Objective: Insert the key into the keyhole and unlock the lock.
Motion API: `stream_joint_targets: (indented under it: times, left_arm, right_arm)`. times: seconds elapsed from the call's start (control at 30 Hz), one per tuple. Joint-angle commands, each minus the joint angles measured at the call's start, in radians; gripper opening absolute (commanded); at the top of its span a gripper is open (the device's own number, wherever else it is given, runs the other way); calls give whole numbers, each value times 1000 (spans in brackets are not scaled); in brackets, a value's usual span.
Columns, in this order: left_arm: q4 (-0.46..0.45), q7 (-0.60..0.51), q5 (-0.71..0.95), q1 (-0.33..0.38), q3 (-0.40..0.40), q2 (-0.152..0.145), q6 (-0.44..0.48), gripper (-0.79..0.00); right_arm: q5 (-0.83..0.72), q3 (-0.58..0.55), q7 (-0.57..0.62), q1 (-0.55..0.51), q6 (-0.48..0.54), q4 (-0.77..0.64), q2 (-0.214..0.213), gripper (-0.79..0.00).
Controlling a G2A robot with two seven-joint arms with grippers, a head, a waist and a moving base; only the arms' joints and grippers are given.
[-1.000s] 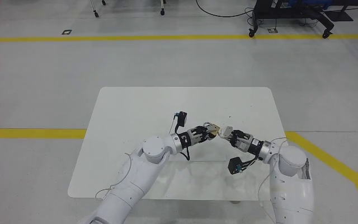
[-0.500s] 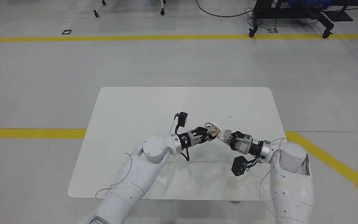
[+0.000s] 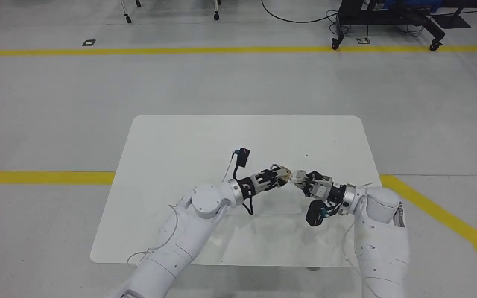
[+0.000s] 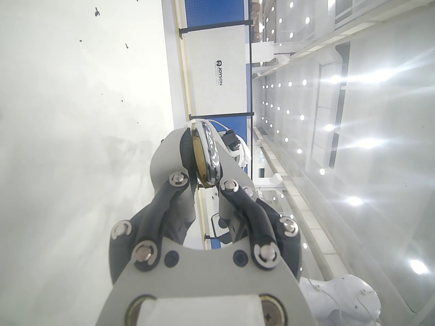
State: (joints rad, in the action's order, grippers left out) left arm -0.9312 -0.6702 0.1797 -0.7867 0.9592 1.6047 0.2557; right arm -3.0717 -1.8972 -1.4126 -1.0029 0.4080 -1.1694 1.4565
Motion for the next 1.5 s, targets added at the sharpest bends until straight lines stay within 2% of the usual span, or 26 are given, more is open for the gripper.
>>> stream_joint_targets:
  times: [0.0,0.27,0.67,1.03,1.4,1.43,1.47]
  left_arm:
    - [0,17,-13,-2,1,-1,7,-785]
    - [-6,42,-41,-6,5,-4,35,-785]
    - [25,30,-97,11,-10,-5,85,-785]
    - [33,52,-156,16,-15,-9,120,-785]
    - [30,62,-173,12,-13,-11,136,-785]
    - [31,61,-160,10,-9,-11,138,-785]
    - [30,60,-153,9,-8,-11,138,-785]
  right_arm:
    - [0,-11,-4,7,-4,12,1,-785]
    - [0,-12,-25,15,-25,49,0,-785]
    - [0,-18,-70,111,-70,269,-9,-785]
    - [0,-45,-107,186,-106,406,-33,-785]
    - [0,-47,-109,219,-109,459,-52,-785]
    - [0,-47,-109,219,-109,459,-52,-720]
    - [0,-47,-109,219,-109,459,-52,-243]
